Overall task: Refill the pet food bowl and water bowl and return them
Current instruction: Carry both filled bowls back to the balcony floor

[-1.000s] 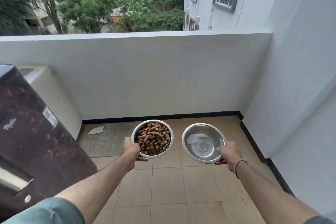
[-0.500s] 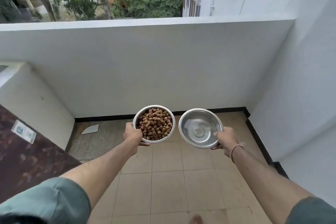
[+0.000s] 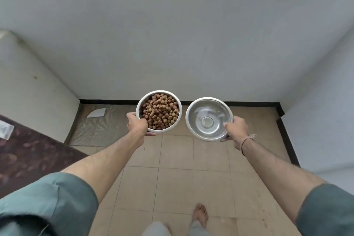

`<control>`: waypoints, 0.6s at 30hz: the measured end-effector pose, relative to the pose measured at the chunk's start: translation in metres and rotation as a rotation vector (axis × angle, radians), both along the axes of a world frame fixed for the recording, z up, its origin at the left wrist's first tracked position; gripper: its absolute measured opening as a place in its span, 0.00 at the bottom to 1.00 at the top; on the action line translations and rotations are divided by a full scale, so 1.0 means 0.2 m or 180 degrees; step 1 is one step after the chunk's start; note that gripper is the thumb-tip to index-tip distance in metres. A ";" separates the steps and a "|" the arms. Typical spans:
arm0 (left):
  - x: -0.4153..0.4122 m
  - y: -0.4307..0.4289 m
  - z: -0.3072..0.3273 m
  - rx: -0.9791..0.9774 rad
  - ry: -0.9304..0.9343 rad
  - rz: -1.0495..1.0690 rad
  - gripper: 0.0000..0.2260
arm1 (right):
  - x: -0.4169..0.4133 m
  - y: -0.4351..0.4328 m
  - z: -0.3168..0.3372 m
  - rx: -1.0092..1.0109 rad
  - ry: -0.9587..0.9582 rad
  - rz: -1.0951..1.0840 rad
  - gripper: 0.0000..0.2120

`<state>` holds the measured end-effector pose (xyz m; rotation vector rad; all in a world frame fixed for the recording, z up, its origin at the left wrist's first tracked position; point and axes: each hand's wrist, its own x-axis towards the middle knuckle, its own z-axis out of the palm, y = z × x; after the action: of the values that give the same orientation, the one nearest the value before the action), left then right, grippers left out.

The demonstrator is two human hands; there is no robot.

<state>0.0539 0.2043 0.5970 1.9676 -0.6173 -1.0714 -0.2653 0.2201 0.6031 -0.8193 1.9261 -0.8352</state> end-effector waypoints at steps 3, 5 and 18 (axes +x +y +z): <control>-0.03 -0.10 -0.09 0.0009 -0.0080 0.0090 0.15 | -0.02 -0.12 -0.10 0.0042 -0.0028 0.0020 0.07; -0.04 -0.17 -0.16 0.0037 -0.0113 0.0110 0.15 | -0.03 -0.19 -0.18 0.0068 -0.0074 0.0003 0.09; -0.17 -0.48 -0.90 0.0515 0.0030 -0.0261 0.14 | -0.07 -0.44 -0.91 0.0387 -0.0259 -0.0221 0.11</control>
<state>0.0198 0.1080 0.4165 2.0895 -0.6279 -1.2133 -0.2796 0.1314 0.4213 -0.6398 1.9220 -0.7726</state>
